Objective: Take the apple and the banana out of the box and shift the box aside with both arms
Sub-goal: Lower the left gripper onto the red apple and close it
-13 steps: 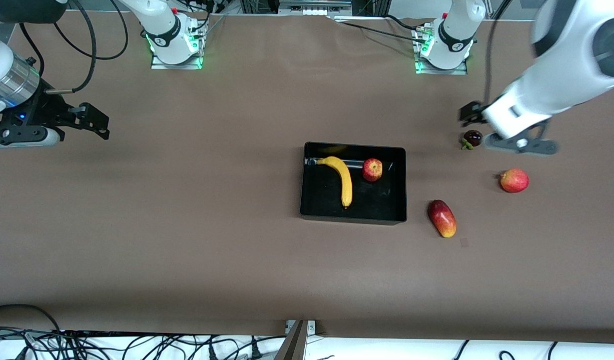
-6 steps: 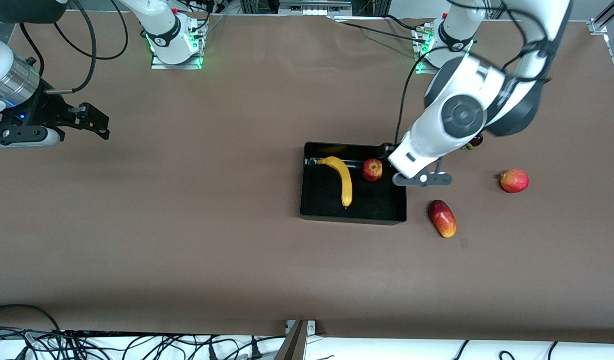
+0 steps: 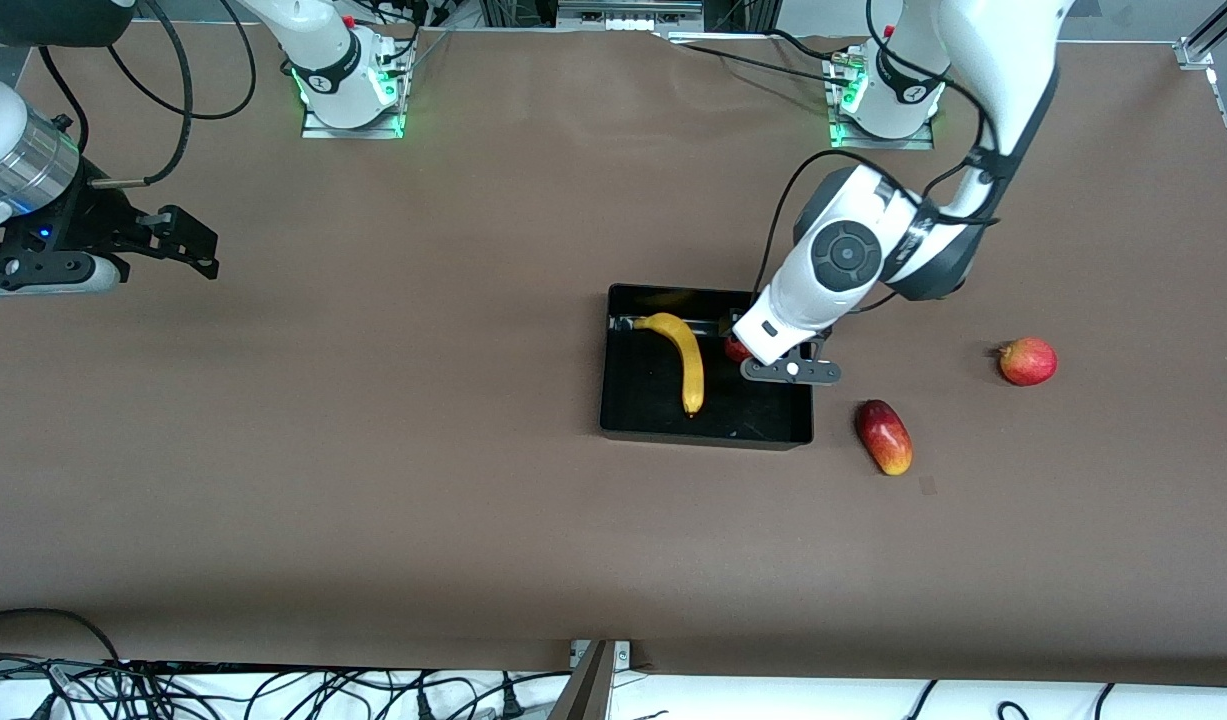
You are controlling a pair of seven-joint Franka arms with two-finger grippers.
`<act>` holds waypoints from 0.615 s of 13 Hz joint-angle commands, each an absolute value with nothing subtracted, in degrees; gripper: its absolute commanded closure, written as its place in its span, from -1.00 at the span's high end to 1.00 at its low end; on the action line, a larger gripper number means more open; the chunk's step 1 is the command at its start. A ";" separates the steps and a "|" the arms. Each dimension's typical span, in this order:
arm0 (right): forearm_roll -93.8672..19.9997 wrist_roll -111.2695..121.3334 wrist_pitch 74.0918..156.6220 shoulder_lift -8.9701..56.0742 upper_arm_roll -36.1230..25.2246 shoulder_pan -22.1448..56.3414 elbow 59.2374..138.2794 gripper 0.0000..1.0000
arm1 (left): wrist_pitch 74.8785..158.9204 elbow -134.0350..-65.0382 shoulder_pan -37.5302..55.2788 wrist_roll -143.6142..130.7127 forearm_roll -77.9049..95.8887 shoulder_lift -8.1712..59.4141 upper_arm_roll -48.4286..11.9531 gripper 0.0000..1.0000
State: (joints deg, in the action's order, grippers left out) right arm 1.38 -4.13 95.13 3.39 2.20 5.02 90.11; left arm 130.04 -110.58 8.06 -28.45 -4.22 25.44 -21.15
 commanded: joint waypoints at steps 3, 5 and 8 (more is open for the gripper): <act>1.58 -4.57 95.01 2.99 2.29 5.10 90.26 1.00 | 136.66 -112.68 8.44 -29.53 -5.45 28.82 -21.18 1.00; 1.58 -4.57 95.01 2.99 2.29 5.10 90.18 1.00 | 137.28 -113.11 8.44 -29.53 -5.45 29.79 -21.18 1.00; 1.58 -4.57 95.01 2.99 2.29 5.10 90.26 1.00 | 137.29 -113.12 8.35 -29.44 -5.45 30.15 -21.18 0.73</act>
